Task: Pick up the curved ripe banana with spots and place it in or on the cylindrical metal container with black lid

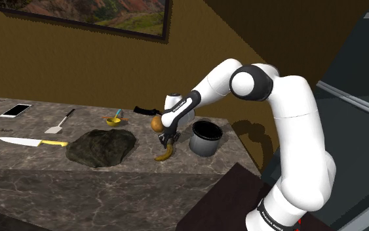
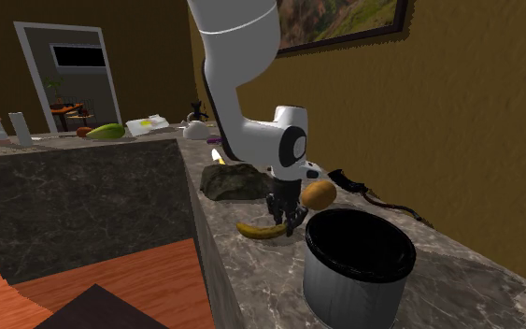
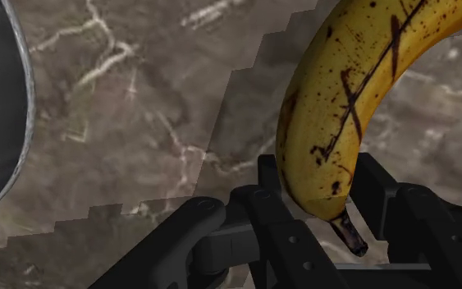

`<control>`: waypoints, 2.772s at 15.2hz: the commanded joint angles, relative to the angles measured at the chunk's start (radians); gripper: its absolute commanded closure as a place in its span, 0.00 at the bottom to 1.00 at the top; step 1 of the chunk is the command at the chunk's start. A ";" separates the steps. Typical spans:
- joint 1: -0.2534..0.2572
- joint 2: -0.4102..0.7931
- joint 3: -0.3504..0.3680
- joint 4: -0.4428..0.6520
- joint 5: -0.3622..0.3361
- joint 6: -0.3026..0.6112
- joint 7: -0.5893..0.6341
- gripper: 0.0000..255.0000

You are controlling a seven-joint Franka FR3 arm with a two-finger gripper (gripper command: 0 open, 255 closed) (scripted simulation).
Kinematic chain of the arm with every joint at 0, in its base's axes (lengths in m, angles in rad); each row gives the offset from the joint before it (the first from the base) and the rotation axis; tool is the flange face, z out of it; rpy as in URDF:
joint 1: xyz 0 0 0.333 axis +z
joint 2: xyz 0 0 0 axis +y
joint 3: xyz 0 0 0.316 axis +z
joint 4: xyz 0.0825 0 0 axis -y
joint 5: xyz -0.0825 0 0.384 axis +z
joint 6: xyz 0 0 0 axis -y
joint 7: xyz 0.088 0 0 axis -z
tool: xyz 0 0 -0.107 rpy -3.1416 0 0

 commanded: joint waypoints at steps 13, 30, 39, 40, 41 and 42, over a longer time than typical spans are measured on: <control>-0.002 -0.092 -0.002 -0.023 0.001 -0.077 0.002 1.00; -0.004 -0.256 0.001 -0.017 0.006 -0.248 -0.002 1.00; -0.005 -0.327 0.002 0.012 0.009 -0.347 -0.004 1.00; -0.005 -0.334 0.002 0.016 0.009 -0.358 -0.004 1.00; -0.005 -0.341 0.002 0.021 0.009 -0.369 -0.004 1.00; -0.005 -0.348 0.002 0.025 0.009 -0.381 -0.005 1.00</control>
